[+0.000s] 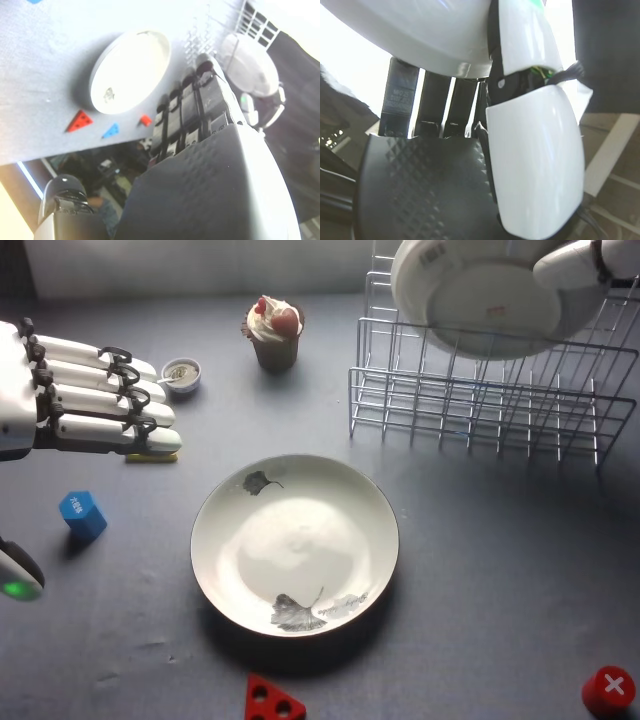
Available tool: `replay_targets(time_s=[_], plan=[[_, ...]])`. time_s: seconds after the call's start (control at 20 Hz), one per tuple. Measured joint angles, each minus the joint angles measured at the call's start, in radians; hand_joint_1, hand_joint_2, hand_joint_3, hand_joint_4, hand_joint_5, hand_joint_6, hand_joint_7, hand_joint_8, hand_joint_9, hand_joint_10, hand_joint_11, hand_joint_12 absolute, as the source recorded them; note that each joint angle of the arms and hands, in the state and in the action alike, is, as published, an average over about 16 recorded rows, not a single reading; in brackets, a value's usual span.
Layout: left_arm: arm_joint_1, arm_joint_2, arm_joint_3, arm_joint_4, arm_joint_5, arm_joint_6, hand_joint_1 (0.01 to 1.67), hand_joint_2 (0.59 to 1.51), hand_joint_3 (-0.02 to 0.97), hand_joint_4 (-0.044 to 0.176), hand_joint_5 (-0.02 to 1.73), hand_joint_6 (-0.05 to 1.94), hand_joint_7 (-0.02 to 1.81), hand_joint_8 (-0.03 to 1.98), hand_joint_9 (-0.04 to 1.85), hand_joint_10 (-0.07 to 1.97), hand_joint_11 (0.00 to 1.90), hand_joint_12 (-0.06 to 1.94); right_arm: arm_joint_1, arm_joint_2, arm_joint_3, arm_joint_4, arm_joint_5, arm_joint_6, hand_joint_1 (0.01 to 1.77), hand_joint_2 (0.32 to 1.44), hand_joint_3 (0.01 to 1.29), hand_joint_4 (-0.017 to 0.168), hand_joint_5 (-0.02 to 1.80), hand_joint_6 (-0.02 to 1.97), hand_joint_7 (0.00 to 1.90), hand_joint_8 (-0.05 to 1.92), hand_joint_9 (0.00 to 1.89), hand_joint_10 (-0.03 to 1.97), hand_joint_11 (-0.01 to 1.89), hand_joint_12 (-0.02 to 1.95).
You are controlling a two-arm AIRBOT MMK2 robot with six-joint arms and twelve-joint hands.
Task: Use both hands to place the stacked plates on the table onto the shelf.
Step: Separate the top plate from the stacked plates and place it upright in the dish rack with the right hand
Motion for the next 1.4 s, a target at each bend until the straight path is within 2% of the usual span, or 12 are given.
replay_targets(time_s=[0.75, 1.4], plan=[[-0.002, -0.001, 0.003, 0.001, -0.003, 0.0, 0.13, 0.902, 0.001, 0.002, 0.12, 0.01, 0.13, 0.01, 0.13, 0.0, 0.15, 0.01, -0.058, -0.035, 0.031, 0.0, 0.041, 0.038, 1.48, 0.97, 0.01, -0.01, 0.87, 0.9, 1.09, 0.58, 1.12, 0.75, 1.02, 1.33], [-0.002, -0.004, 0.012, 0.003, -0.013, -0.003, 0.13, 0.903, 0.001, 0.002, 0.11, 0.01, 0.12, 0.01, 0.14, 0.0, 0.13, 0.02, -0.087, -0.056, 0.056, -0.004, 0.064, 0.066, 1.48, 0.97, 0.01, -0.01, 0.88, 0.86, 1.15, 0.47, 1.15, 0.69, 1.03, 1.29]])
